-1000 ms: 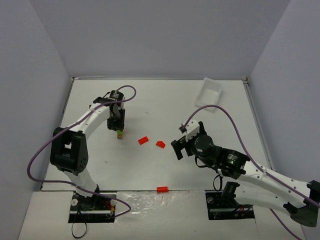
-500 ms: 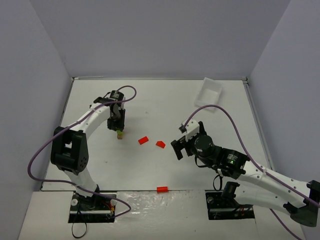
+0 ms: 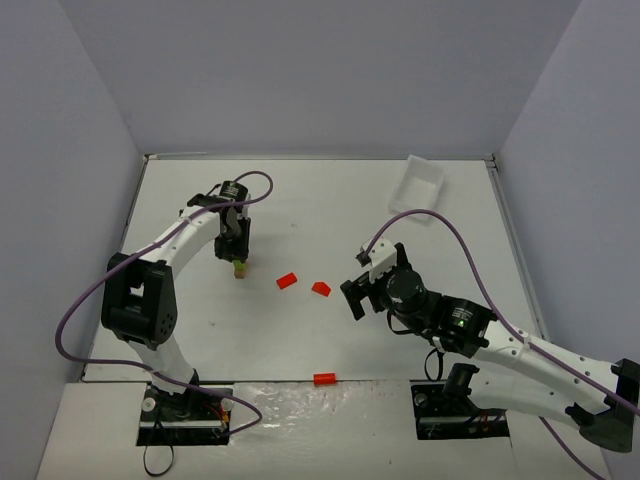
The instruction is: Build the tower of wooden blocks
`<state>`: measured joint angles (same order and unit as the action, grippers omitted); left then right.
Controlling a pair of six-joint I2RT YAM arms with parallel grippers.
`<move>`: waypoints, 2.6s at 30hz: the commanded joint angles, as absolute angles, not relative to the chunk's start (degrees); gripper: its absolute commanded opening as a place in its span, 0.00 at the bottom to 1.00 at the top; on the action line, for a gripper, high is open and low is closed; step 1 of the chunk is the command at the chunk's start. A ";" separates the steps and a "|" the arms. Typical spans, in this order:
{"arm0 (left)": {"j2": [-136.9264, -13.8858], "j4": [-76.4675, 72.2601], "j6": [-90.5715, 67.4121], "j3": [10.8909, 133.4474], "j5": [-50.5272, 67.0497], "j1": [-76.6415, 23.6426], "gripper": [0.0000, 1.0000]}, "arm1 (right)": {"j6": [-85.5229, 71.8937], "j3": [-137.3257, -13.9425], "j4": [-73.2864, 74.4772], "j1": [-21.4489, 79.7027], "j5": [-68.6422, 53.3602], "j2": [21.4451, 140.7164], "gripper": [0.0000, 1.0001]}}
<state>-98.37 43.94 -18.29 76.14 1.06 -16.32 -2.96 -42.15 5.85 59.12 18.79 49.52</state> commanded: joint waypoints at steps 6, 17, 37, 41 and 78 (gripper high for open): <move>-97.54 43.44 -17.47 78.05 0.44 -15.82 0.13 | -3.27 -43.59 3.62 58.80 19.27 49.92 1.00; -97.03 43.51 -17.49 78.39 -1.06 -15.82 0.13 | -3.43 -43.68 3.60 58.80 18.99 49.93 1.00; -95.93 43.47 -17.70 78.26 -0.31 -15.82 0.13 | -3.69 -43.59 3.52 58.80 18.51 50.50 1.00; -95.98 43.48 -17.67 78.46 0.00 -15.82 0.13 | -3.69 -43.59 3.52 58.80 18.48 50.36 1.00; -95.80 43.59 -17.57 78.32 0.52 -16.00 0.15 | -3.86 -43.51 3.60 58.71 18.28 50.62 1.00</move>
<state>-98.26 43.90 -18.20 76.14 0.67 -16.32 -3.20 -42.15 5.85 58.92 18.39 50.41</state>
